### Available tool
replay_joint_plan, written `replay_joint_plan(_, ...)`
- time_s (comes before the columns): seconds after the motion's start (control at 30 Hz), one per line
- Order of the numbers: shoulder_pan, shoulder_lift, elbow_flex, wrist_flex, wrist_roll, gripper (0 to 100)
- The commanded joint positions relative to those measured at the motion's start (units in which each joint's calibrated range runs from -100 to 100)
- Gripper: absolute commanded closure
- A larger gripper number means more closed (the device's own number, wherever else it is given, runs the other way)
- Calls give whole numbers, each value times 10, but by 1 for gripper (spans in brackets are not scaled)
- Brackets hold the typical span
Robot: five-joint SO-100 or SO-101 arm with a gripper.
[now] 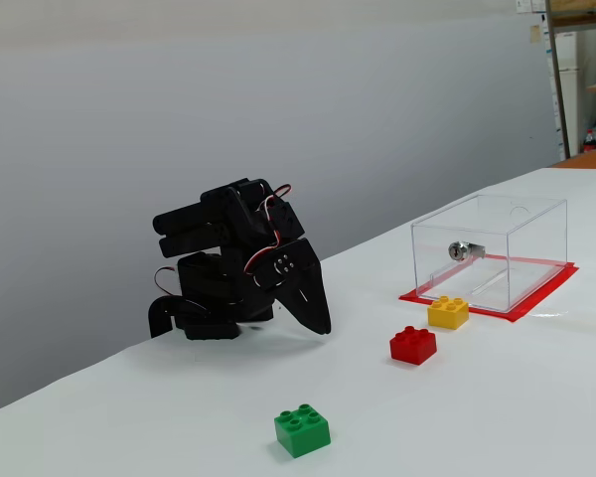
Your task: Pick the green lego brick and place it into the transparent box
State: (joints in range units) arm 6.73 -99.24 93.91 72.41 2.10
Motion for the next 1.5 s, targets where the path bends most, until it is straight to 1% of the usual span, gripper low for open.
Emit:
replay_joint_plan(0.0,2,-5,-12,1,2,98)
replay_joint_plan(1.27,1,1,-14,-1,0,98)
replay_joint_plan(1.47,3,3,-74,-1,2,98)
